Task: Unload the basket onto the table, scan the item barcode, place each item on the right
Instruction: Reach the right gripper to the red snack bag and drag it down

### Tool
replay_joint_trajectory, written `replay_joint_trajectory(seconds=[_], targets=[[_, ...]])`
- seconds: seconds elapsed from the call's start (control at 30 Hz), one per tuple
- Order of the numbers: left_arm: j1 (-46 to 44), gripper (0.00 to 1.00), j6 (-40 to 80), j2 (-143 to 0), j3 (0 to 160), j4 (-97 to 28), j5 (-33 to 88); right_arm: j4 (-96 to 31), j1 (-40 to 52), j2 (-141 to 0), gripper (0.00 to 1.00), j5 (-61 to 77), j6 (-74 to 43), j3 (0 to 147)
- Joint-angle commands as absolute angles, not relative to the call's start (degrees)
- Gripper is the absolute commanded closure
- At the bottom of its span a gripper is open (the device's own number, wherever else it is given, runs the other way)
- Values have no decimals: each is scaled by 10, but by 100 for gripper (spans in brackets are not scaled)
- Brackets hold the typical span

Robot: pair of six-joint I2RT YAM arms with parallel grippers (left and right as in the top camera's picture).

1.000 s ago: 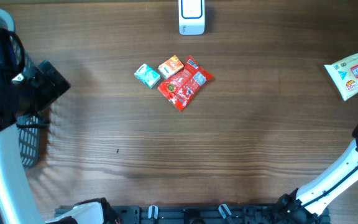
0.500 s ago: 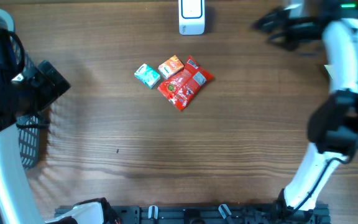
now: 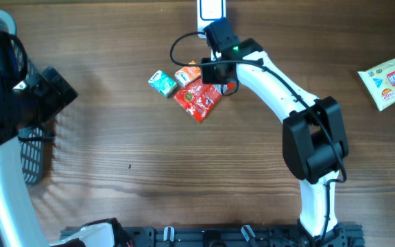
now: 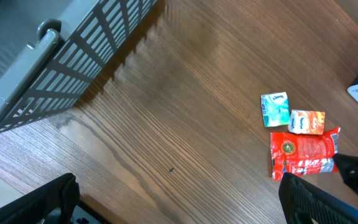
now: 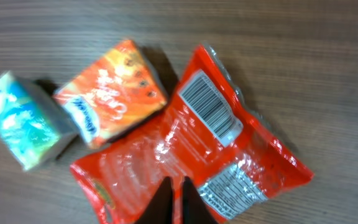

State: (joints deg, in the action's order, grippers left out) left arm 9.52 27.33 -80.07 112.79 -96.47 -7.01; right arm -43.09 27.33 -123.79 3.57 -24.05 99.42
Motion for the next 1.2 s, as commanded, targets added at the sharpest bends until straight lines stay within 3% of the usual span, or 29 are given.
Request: replay_joint_trajectory(seconds=[0.0, 0.2, 0.47, 0.63, 0.83, 0.97, 1.17], targets=[[100, 0, 275, -800, 1131, -965, -69, -396, 276, -1243, 96, 56, -271, 954], [100, 0, 275, -800, 1131, -965, -69, -326, 276, -1243, 96, 62, -271, 860], [100, 0, 275, -800, 1131, -965, -69, -481, 242, -1199, 96, -15, -253, 874], [100, 0, 275, -800, 1131, -965, -69, -500, 229, -1118, 96, -5, -210, 874], [100, 0, 275, -800, 1131, -965, -69, -322, 230, -1093, 96, 237, -232, 870], [100, 0, 275, -800, 1131, -965, -69, -225, 246, -1136, 96, 234, -304, 857], [100, 0, 275, -800, 1131, -965, -69, -214, 254, -1229, 96, 193, -356, 857]])
